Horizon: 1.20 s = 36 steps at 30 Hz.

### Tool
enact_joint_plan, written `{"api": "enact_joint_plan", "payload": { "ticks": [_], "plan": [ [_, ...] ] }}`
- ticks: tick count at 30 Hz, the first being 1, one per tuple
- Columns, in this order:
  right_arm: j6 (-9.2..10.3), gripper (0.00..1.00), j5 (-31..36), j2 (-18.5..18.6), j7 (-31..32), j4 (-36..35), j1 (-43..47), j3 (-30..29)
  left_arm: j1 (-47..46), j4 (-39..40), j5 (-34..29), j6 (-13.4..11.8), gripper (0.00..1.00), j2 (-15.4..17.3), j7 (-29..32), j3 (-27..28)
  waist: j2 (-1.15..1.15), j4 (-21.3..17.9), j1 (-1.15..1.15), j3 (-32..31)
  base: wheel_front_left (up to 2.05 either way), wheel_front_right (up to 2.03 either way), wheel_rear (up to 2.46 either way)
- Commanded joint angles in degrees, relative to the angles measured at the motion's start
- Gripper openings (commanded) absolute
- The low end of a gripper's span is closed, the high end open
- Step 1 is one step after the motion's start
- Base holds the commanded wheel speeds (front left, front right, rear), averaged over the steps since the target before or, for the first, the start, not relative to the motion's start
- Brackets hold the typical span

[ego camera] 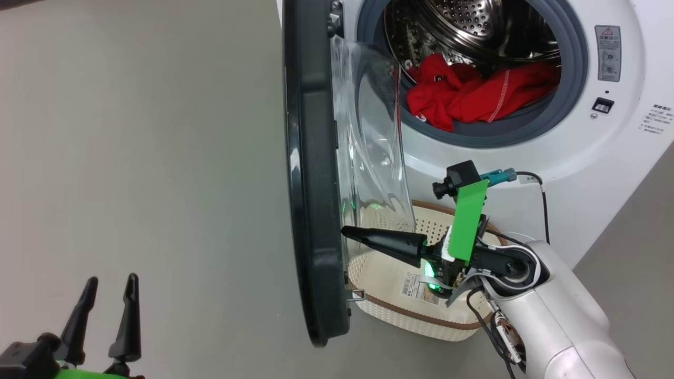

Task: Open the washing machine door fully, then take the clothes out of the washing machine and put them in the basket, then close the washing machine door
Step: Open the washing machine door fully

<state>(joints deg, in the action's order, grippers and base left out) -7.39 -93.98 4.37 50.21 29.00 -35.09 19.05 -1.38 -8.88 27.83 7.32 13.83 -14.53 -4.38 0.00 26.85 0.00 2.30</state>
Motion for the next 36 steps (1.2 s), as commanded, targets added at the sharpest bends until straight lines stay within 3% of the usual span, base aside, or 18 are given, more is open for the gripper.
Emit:
{"api": "enact_joint_plan", "payload": {
  "ticks": [1, 36],
  "plan": [
    [-0.10, 0.00, -0.89, -1.49, -0.40, -1.54, -2.03, 1.20, -1.30, 1.07, -0.32, 0.17, 1.00, 1.23, -0.47, 2.31, 0.00, 0.10, 0.00, 0.03, 0.00, 0.00, 0.00],
    [-0.10, 0.00, -5.18, -1.48, -4.55, -1.50, -3.55, 7.03, -1.77, 1.05, -0.52, 0.17, 1.00, 0.90, -0.47, 2.09, 0.00, 1.17, 0.00, -0.23, 0.00, 0.00, 0.00]
  ]
}}
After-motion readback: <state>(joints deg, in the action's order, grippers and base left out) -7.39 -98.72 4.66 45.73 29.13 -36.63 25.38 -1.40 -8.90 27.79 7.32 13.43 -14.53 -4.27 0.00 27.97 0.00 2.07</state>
